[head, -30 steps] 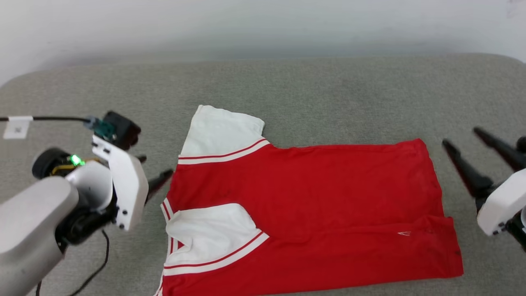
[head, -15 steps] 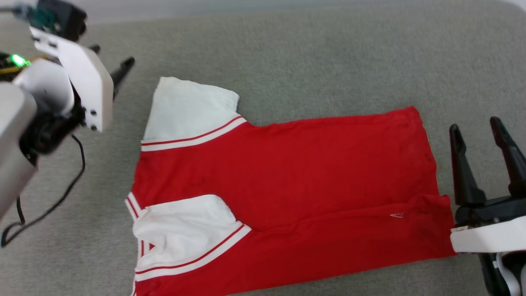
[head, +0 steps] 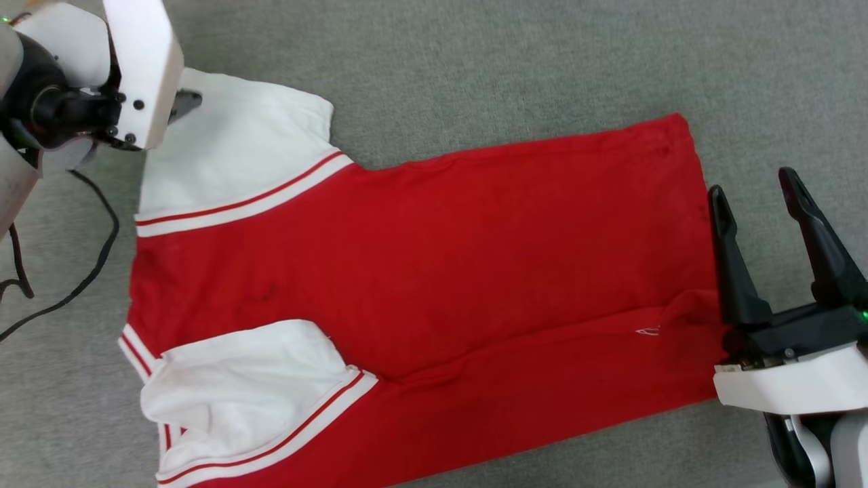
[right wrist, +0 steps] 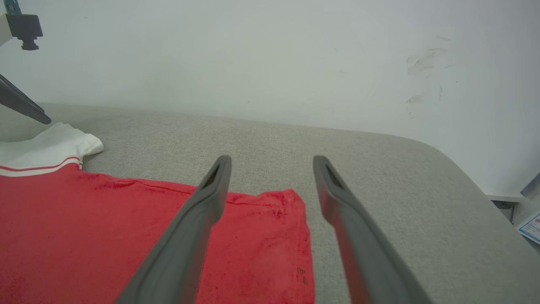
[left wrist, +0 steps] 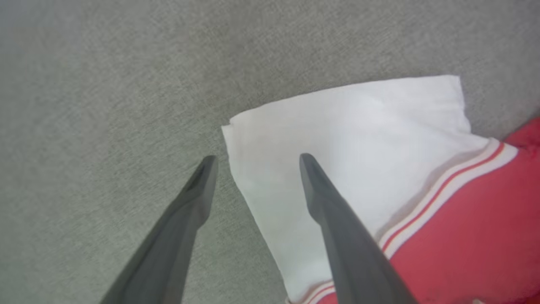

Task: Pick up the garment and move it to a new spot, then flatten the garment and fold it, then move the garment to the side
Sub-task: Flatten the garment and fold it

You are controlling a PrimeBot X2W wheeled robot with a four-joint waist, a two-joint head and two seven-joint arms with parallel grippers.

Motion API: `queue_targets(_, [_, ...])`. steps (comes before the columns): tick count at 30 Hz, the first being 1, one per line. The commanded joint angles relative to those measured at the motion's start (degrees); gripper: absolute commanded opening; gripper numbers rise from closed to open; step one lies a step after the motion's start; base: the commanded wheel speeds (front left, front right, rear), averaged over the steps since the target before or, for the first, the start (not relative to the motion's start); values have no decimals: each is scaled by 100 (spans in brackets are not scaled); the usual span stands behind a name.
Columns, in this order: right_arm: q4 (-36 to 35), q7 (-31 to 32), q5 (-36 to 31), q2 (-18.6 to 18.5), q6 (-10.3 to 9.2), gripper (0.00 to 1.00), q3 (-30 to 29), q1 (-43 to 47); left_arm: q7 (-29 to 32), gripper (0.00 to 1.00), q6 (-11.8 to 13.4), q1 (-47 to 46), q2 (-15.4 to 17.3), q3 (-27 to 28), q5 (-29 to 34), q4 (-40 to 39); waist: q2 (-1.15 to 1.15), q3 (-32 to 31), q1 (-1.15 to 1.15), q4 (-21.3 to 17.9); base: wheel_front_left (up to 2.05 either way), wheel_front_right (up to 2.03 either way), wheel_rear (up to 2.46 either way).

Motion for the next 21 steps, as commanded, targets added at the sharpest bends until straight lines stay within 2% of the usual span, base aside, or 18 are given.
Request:
queue_targets(1, [25,-25,18,-28,-4,100,28,-102,96,100,-16,-75,-1,-30,0,31,0,180,-1,-113,0,0,0])
queue_targets(6, [254,-69,67,-76,-4,100,193,-303,488,100,-18,-158,-11,-282,172,179,0,410,-1,-210,0,0,0])
queue_targets(12, [483,-151,122,-120,-5,100,260,-444,615,100,-121,142,10,-525,208,369,0,468,-1,-244,0,0,0])
queue_targets(13, [515,-146,132,-135,-4,100,252,-464,608,24,-130,177,12,-534,195,379,0,456,-1,-236,0,0,0])
queue_targets(14, [539,-137,126,-148,-4,100,234,-484,594,0,-152,204,11,-542,187,378,0,434,-1,-220,0,0,0])
queue_targets(18, [537,-102,124,-268,-4,100,152,-656,404,0,-240,158,-18,-465,168,284,0,272,-1,-126,0,0,0])
queue_targets(21, [506,75,67,-557,-5,100,143,-892,184,0,-307,118,-76,-366,113,155,0,87,-1,-30,0,0,0])
